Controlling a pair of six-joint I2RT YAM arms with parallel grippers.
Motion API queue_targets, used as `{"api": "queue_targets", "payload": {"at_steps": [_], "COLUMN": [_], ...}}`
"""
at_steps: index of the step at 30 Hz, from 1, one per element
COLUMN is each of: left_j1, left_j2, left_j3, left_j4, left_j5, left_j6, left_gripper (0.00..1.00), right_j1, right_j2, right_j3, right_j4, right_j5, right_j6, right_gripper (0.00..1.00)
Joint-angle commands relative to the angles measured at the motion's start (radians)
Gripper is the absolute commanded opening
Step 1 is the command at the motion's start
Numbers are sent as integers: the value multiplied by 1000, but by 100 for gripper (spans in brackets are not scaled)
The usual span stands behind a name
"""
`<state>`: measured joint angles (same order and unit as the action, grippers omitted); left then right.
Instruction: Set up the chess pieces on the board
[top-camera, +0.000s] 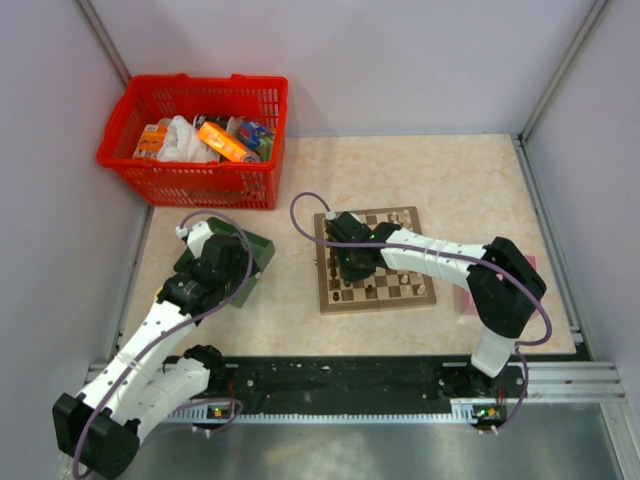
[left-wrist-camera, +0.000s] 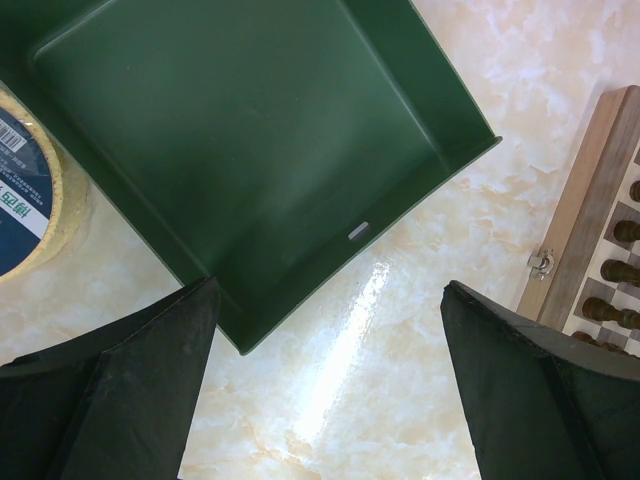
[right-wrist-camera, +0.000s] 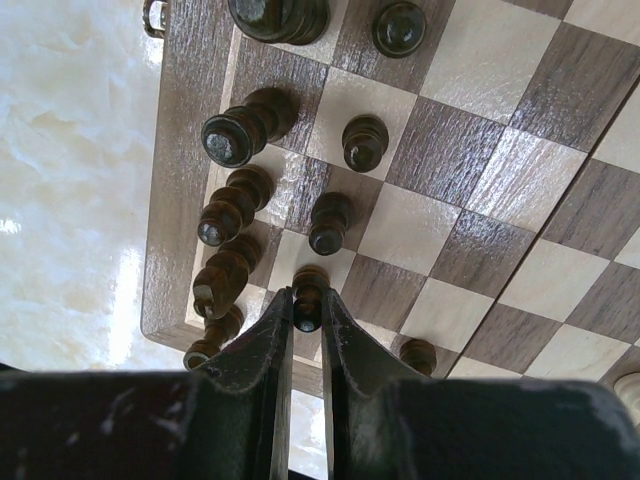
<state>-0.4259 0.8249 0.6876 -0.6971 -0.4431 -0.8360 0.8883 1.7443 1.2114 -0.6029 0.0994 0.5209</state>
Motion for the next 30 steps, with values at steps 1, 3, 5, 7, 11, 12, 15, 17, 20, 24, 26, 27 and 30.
{"api": "queue_targets", "payload": {"at_steps": [1, 3, 5, 7, 11, 12, 15, 17, 20, 24, 26, 27, 30], "left_j1": [4, 4, 4, 4, 4, 4, 4, 4, 4, 4, 3, 3, 3], "left_j2": [-1, -1, -3, -4, 2, 2, 5, -3, -20, -65, -96, -108, -135], "left_j3": [-7, -7, -7, -10, 3, 9, 42, 52, 59, 56, 50, 38, -2], "left_j4": [13, 13, 13, 16, 15, 8, -27, -44, -59, -56, -73, -70, -9], "left_j5": [-17, -16, -14, -13, -11, -11, -14, -32, -77, -68, -54, -54, -49], "left_j6": [-5, -5, -5, -6, 6, 12, 32, 26, -55, -193, -276, -319, -370], "left_gripper": [97, 97, 97, 97, 97, 98, 98, 98, 98, 98, 94, 94, 99], "right_j1": [12, 12, 14, 14, 12, 12, 12, 14, 14, 12, 11, 12, 11], "right_j2": [8, 8, -2, -17, -64, -74, -118, -166, -233, -327, -359, -374, -405], "right_j3": [19, 17, 16, 19, 14, 13, 4, -12, -16, -49, -68, -79, -113], "right_j4": [40, 40, 38, 37, 37, 35, 23, 9, -43, -84, -104, -107, -94], "right_j5": [-12, -12, -13, -18, -9, -10, -17, -15, 3, 54, 78, 85, 79], "right_j6": [11, 11, 11, 7, 1, -1, -13, -18, -27, -65, -76, -78, -65], "right_gripper": [12, 15, 18, 20, 30, 32, 38, 42, 48, 57, 59, 59, 60]}}
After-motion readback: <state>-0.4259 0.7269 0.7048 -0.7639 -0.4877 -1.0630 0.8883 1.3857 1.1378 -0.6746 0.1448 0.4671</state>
